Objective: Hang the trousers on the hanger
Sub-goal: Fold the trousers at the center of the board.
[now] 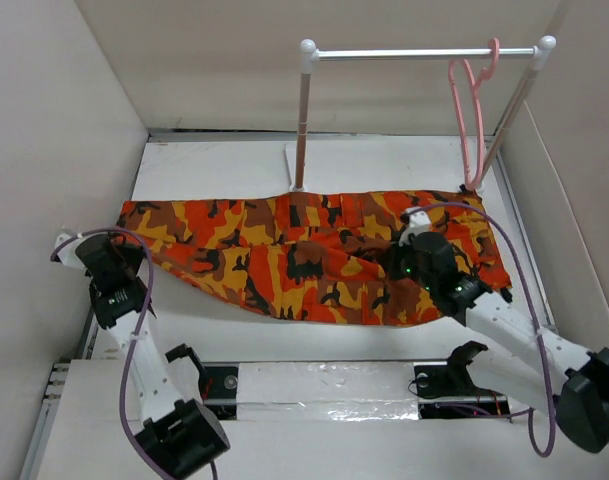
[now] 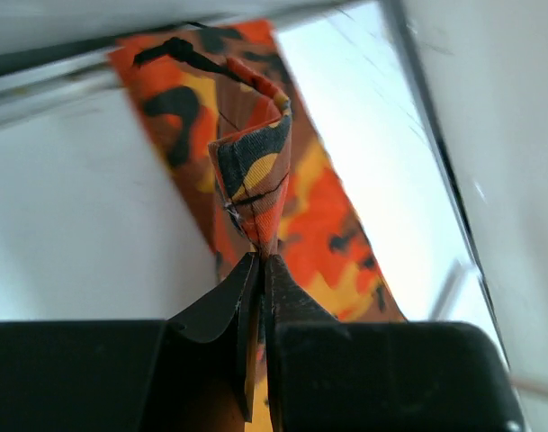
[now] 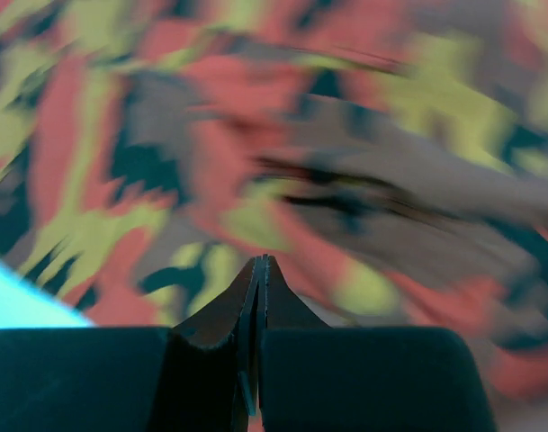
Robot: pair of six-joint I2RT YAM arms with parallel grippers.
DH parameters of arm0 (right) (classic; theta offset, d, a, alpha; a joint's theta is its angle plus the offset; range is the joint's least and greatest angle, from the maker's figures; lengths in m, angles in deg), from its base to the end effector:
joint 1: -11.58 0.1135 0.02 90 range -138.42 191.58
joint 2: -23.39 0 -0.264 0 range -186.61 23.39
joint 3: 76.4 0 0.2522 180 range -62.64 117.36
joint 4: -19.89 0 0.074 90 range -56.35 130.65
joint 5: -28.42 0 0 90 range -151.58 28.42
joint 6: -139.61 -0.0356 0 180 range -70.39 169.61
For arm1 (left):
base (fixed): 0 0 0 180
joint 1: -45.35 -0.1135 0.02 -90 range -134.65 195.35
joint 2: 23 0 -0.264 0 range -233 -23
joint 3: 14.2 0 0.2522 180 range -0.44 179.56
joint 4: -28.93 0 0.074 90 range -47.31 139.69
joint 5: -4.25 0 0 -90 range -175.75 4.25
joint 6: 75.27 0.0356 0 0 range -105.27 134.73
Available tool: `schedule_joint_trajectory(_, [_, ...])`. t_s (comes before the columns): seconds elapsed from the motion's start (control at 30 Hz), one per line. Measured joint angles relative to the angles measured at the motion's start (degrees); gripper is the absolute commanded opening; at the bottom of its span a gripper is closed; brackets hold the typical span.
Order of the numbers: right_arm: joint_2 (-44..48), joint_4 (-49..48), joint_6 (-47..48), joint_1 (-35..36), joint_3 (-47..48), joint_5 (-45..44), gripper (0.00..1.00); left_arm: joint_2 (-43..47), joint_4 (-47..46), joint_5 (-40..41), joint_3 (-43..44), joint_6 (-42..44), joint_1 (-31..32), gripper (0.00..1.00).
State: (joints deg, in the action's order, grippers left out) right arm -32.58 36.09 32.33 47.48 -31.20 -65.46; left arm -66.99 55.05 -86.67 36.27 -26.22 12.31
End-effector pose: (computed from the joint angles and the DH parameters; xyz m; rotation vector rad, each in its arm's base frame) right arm 0.1777 0.1257 0.2355 -0.2937 2.0582 0.5075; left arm 0.1544 0.0998 0.2885 -1.1437 1.5360 -0.1084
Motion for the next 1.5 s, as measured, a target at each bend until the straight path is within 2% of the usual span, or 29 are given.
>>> schedule_joint_trajectory(0.13, [7.13,3.34,-5.09,-9.94,-4.5,-0.33,0.0,5.33,0.81,-2.64,0.2,1.99,4.48,0.0])
schedule_joint_trajectory(0.27, [14.93,9.44,-8.31,-21.84,-5.68,-2.67,0.0,11.8,1.16,-4.42,0.2,2.8,5.31,0.0])
schedule_joint_trajectory(0.3, [16.55,10.84,-8.79,-24.79,-5.64,-3.82,0.07,13.35,0.98,-5.03,0.2,2.84,5.73,0.0])
schedule_joint_trajectory(0.47, [19.56,19.08,-10.01,-39.87,-3.02,-6.05,0.25,18.4,-0.83,-10.34,0.2,2.95,8.55,0.0])
schedule_joint_trajectory(0.53, [18.8,22.23,-10.38,-44.39,-0.98,-6.36,0.41,18.75,-1.44,-11.98,0.2,3.15,9.81,0.0])
schedule_joint_trajectory(0.6, [18.01,24.52,-10.97,-47.65,0.59,-7.69,0.51,18.69,-1.88,-12.7,0.2,3.65,11.72,0.0])
schedule_joint_trajectory(0.63, [17.68,25.33,-11.54,-48.92,1.01,-8.59,0.53,18.67,-1.92,-12.61,0.2,3.98,12.79,0.0])
schedule_joint_trajectory(0.8, [14.01,27.82,-15.06,-56.83,0.94,-11.52,0.52,18.67,-1.79,-11.96,0.24,5.11,18.16,0.0])
schedule_joint_trajectory(0.93, [8.92,26.84,-17.33,-64.74,-0.72,-10.01,0.53,18.62,-0.31,-9.97,1.6,5.95,22.14,0.0])
schedule_joint_trajectory(1.17, [-3.41,19.61,-18.78,-66.38,-2.69,-1.6,0.52,18.78,1.29,-6.32,3.41,6.82,23.98,0.0])
schedule_joint_trajectory(1.27, [-9.01,17.09,-19.12,-66.77,-2.69,0.66,0.47,18.8,1.73,-5.6,3.41,6.99,23.98,0.0])
schedule_joint_trajectory(1.37, [-10.38,15.8,-20.37,-66.99,-2.69,1.77,0.42,18.84,2.01,-5.51,3.41,7.06,23.8,0.0])
schedule_joint_trajectory(1.47, [-9.07,15.13,-21.81,-67.01,-2.95,1.77,0.26,19.04,1.99,-5.68,3.41,7.06,23.23,0.0])
schedule_joint_trajectory(1.5, [-8.13,14.97,-22.08,-67.01,-3.26,1.55,0.13,19.12,1.97,-5.73,3.41,7.06,23.02,0.0])
